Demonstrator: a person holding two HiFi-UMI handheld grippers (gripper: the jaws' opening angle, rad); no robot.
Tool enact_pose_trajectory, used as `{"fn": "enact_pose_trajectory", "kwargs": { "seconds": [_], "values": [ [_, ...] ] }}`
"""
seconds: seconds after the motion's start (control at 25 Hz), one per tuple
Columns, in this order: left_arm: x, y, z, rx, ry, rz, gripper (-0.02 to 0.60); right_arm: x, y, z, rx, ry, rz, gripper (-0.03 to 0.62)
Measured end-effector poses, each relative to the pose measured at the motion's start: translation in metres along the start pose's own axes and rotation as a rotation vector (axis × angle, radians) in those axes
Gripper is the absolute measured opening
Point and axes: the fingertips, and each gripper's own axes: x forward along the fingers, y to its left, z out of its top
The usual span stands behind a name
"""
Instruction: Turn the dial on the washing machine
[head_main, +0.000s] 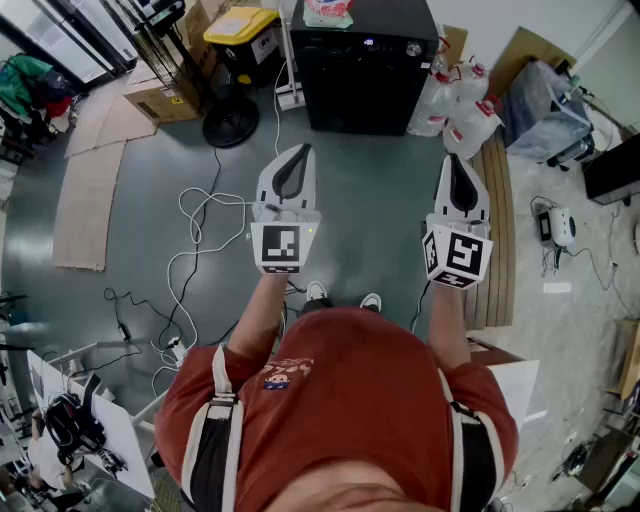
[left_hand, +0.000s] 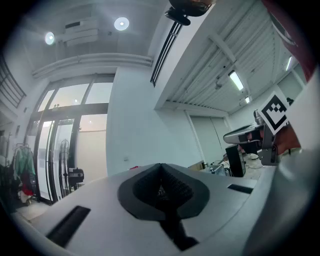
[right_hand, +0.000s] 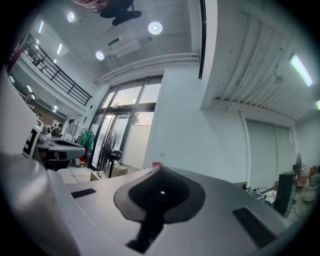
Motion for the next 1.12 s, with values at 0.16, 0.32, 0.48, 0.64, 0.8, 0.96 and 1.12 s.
{"fn": "enact_pose_trajectory", "kwargs": {
  "seconds": [0.16, 0.32, 0.48, 0.64, 0.8, 0.96, 1.12],
  "values": [
    [-0.001, 0.009, -0.006, -0.008, 0.003, -0.003, 0.011, 0.005, 0.011, -0.006, 0.001, 0.012, -0.006, 0.008],
    [0.000, 0.029, -0.017, -0.022, 0.009, -0.001, 0.011, 0.020, 0.031, -0.007, -0.001, 0.016, -0.003, 0.008],
    [-0.007, 0.053, -0.027, -0.033, 0.013, 0.004, 0.011, 0.032, 0.056, -0.010, -0.007, 0.019, -0.010, 0.008],
    [-0.013, 0.081, -0.038, -0.040, 0.023, 0.014, 0.011, 0.044, 0.080, -0.011, 0.004, 0.020, -0.018, 0.008],
    [-0.021, 0.105, -0.049, -0.047, 0.032, 0.032, 0.011, 0.050, 0.099, -0.013, 0.008, 0.026, -0.023, 0.008],
    [-0.027, 0.122, -0.059, -0.056, 0.036, 0.046, 0.011, 0.055, 0.112, -0.021, 0.006, 0.042, -0.027, 0.009],
    [-0.020, 0.128, -0.075, -0.069, 0.068, 0.046, 0.011, 0.067, 0.113, -0.027, -0.001, 0.050, -0.029, 0.009]
  ]
}}
